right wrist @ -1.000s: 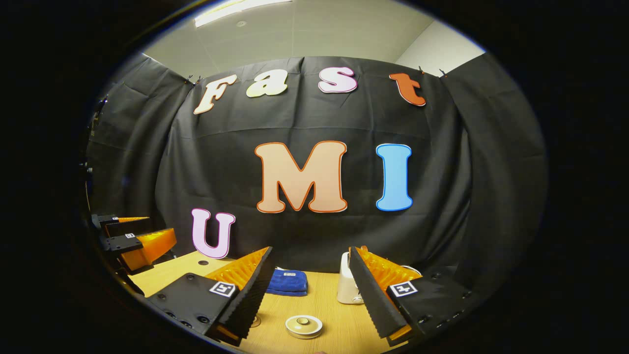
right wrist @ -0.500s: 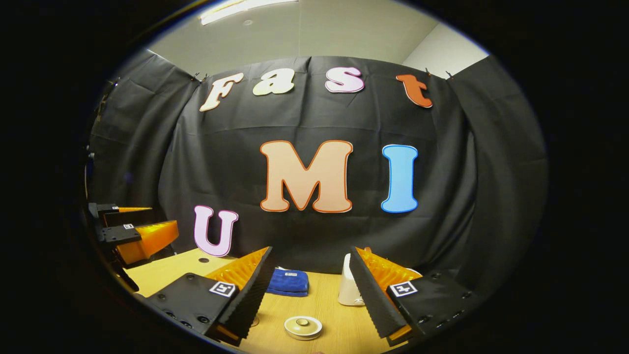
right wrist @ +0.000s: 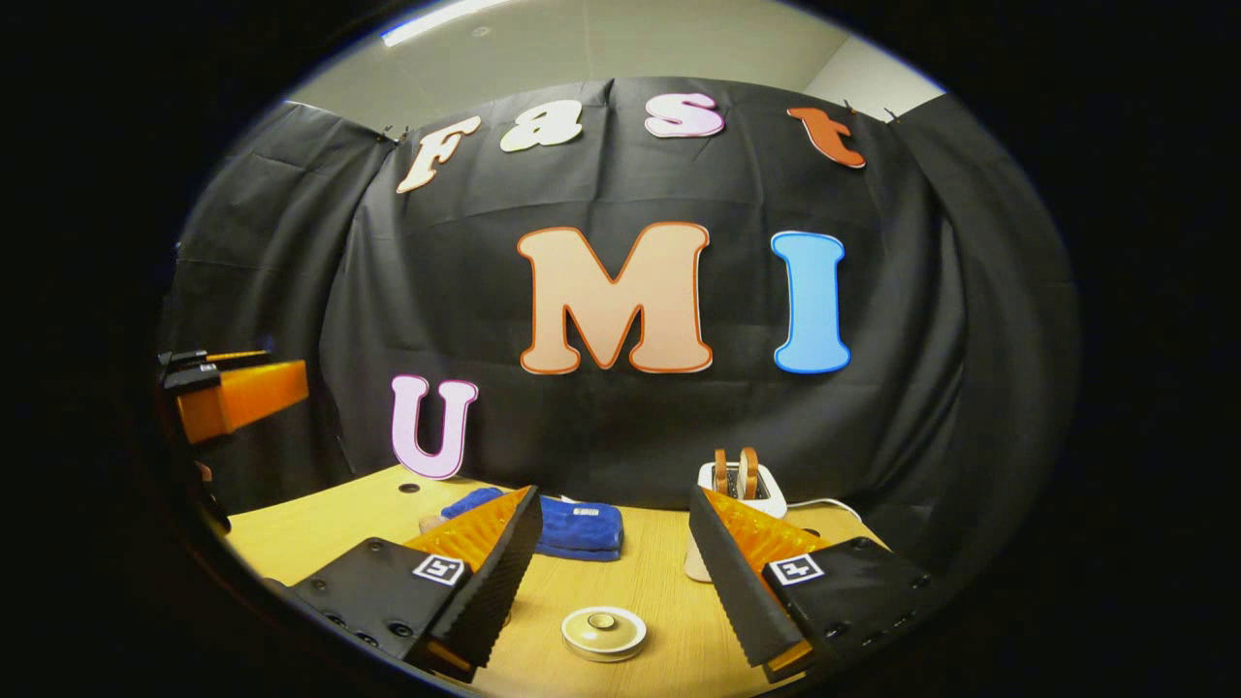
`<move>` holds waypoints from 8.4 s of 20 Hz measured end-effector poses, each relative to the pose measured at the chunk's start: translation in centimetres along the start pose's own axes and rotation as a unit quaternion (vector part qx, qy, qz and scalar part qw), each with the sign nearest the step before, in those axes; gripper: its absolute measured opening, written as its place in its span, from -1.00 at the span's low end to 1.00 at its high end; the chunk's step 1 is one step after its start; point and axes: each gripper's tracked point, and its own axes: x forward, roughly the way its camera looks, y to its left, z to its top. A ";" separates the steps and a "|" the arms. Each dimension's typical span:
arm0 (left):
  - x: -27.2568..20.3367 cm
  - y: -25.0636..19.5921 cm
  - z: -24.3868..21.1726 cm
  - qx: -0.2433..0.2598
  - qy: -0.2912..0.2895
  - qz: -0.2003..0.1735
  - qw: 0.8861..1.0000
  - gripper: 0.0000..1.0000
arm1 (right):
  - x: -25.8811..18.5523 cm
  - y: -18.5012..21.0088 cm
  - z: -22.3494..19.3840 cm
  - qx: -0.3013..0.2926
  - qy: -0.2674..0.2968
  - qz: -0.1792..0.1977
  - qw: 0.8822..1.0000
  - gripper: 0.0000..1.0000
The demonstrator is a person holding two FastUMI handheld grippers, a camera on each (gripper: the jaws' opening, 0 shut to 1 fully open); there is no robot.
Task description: Open the teacup lid with one hand, grasp the water bottle and pour water into the teacup with the other hand; after pouring, place the water bottle on the coaster and then close the teacup lid.
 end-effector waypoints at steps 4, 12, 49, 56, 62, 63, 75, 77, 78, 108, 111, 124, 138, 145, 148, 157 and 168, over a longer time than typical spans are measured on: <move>-0.5 1.4 0.3 0.006 -0.003 0.020 1.000 0.87 | 1.3 0.4 -3.9 -0.033 0.039 0.018 0.999 0.95; -2.1 4.0 1.3 0.014 -0.016 0.059 0.998 0.87 | 3.0 2.0 -10.4 -0.025 0.117 0.060 0.991 0.94; -2.8 5.9 -0.2 0.018 0.012 0.071 0.997 0.89 | 4.9 2.0 -20.6 -0.072 0.223 0.036 0.972 -0.48; -2.1 3.6 -2.2 0.004 0.019 0.035 0.999 0.87 | 4.6 2.1 -17.6 -0.024 0.209 0.037 0.977 -0.48; -0.9 -0.1 -7.3 -0.018 0.036 -0.032 0.999 0.88 | 3.2 0.5 -15.0 0.044 0.211 0.015 0.976 -0.48; -0.7 -0.7 -8.3 -0.026 0.043 -0.042 0.998 0.88 | 2.7 -0.1 -14.8 0.051 0.213 0.008 0.976 -0.48; 1.6 -6.3 -19.9 -0.028 0.113 -0.131 0.985 0.89 | -1.1 -2.9 -12.8 0.053 0.224 -0.038 0.972 -0.54; 1.7 -6.8 -21.3 -0.020 0.122 -0.147 0.981 0.89 | -1.4 -2.9 -12.6 0.052 0.226 -0.040 0.972 -0.54; 1.7 -7.2 -22.0 -0.018 0.126 -0.155 0.980 0.89 | -1.6 -3.0 -12.5 0.050 0.226 -0.042 0.972 -0.54; 4.8 -10.8 -30.2 0.129 0.209 -0.231 0.941 0.41 | -6.2 -6.1 -11.3 0.080 0.211 -0.096 0.969 -0.53; 4.8 -10.6 -29.6 0.174 0.211 -0.232 0.933 0.38 | -6.6 -6.8 -11.4 0.092 0.208 -0.091 0.970 -0.48; 4.2 -10.4 -29.7 0.357 0.232 -0.236 0.874 0.39 | -8.4 -10.4 -12.6 0.114 0.207 -0.079 0.968 -0.54; 4.3 -11.4 -31.4 0.512 0.256 -0.264 0.777 0.37 | -9.4 -11.8 -13.8 0.111 0.210 -0.052 0.970 -0.52; 4.8 -11.8 -31.8 0.574 0.263 -0.289 0.720 0.39 | -9.9 -13.1 -14.1 0.122 0.207 -0.054 0.969 -0.54; 4.9 -11.8 -31.6 0.595 0.264 -0.296 0.699 0.37 | -10.0 -13.6 -14.4 0.131 0.205 -0.056 0.968 -0.54; 5.6 -11.7 -31.2 0.660 0.269 -0.308 0.630 0.39 | -10.9 -14.3 -15.1 0.142 0.203 -0.052 0.967 -0.54; 6.5 -10.1 -30.6 0.711 0.298 -0.300 0.562 0.38 | -11.2 -14.8 -15.9 0.153 0.204 -0.052 0.965 -0.54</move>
